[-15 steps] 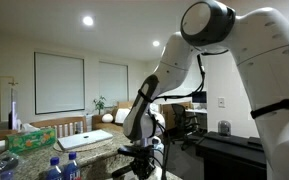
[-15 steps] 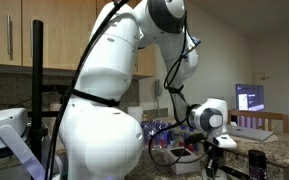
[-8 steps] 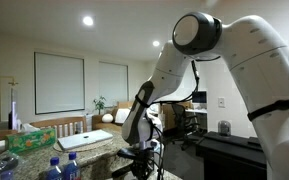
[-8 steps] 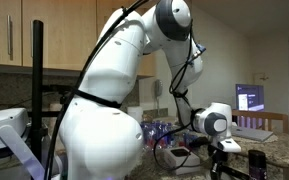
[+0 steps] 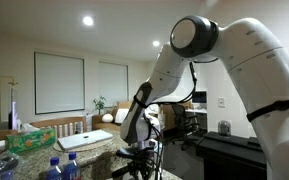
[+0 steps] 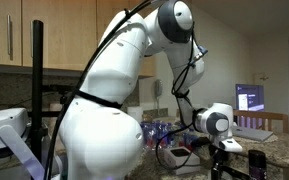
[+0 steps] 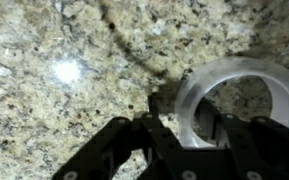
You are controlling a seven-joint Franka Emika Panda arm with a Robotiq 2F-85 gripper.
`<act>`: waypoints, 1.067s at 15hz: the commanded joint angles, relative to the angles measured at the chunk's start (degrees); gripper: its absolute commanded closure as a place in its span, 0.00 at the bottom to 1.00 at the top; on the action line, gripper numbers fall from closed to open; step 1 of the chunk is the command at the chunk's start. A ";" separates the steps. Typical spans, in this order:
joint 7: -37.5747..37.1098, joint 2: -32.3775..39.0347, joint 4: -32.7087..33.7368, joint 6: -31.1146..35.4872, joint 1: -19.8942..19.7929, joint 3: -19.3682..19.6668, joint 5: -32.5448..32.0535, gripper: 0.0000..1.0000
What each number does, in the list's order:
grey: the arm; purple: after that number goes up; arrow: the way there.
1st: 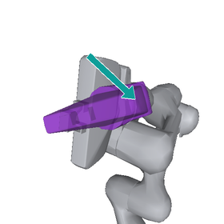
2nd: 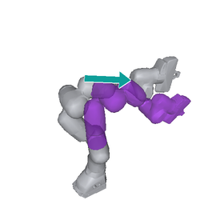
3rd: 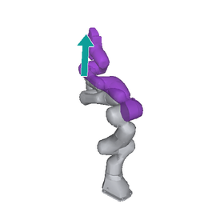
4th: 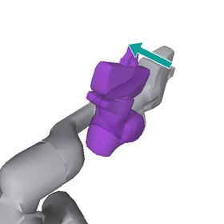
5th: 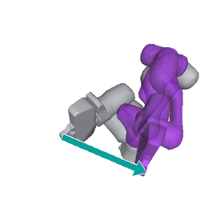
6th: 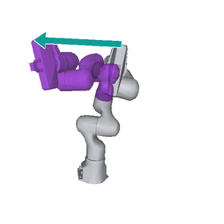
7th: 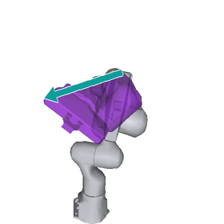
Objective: Put the black object, the bottle with a black lid and the white tape on the counter top
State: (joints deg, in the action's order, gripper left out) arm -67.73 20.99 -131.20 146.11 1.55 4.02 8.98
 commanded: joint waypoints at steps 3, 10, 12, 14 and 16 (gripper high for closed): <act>2.78 -10.47 -3.91 -7.27 0.02 0.67 -0.38 0.10; 3.27 -28.13 -0.28 -26.42 0.88 -3.11 -4.47 0.00; 3.49 -30.73 1.89 -34.50 1.84 -5.95 -5.30 0.00; 3.51 -33.06 2.99 -41.08 3.36 -9.10 -5.07 0.00; 4.16 -35.08 3.15 -45.94 4.78 -11.83 -5.43 0.00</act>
State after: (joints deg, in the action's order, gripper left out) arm -65.67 -11.32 -127.93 106.16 4.87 -4.66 4.98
